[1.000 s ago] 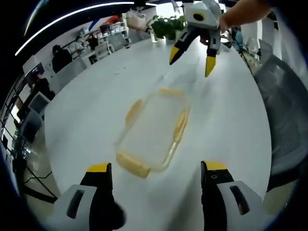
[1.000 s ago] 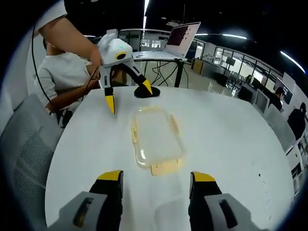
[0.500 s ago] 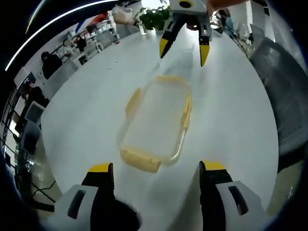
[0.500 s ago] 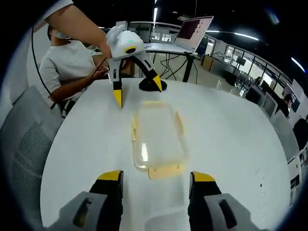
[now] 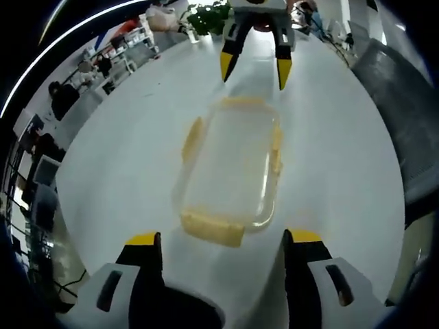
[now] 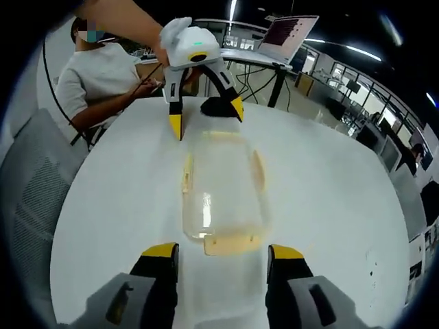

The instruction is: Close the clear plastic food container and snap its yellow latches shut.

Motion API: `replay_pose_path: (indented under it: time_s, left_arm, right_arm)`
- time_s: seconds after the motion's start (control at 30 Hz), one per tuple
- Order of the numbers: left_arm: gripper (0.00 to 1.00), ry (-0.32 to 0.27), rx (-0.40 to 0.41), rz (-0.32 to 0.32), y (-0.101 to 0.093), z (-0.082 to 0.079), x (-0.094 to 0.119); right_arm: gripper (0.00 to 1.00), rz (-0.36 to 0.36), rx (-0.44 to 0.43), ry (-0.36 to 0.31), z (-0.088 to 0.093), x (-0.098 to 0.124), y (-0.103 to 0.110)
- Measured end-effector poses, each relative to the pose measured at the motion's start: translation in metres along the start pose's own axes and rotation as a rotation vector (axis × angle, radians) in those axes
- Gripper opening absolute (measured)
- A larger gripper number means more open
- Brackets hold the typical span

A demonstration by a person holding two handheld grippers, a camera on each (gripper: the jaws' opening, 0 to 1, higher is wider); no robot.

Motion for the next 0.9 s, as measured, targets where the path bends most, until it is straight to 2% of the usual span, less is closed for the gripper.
replay_pose_path:
  time_s: [0.13,0.23,0.57,0.77,0.9]
  left_arm:
    - [0.7,0.011,-0.009,0.018,0.004,-0.003,-0.003]
    - [0.7,0.021,-0.013,0.031,0.006,-0.004,-0.004]
    - [0.66,0.033,-0.054,0.106,0.009,-0.007,-0.01]
    - [0.63,0.058,-0.026,0.16,0.012,-0.006,-0.013]
    - [0.63,0.061,-0.048,0.177,0.013,-0.008,-0.015]
  right_arm:
    - [0.45,-0.006,-0.004,0.019,0.001,-0.003,-0.004]
    - [0.47,-0.008,-0.008,0.025,0.0,-0.005,-0.007]
    - [0.47,-0.044,0.008,0.06,-0.003,-0.013,-0.013]
    - [0.46,-0.064,0.01,0.08,-0.002,-0.017,-0.015]
    - [0.47,-0.074,0.027,0.098,-0.001,-0.02,-0.015]
Point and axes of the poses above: the point that each gripper's makers call its tool centre point, and the gripper's own axes: x roughly backward along the fingers, y roughly to its left, z roughly out of its underside, the point moved 9 cm from there along x, roughly backward along the fingers, and after that the axes turned 8 degrees about -z, right-handed, at the moved point
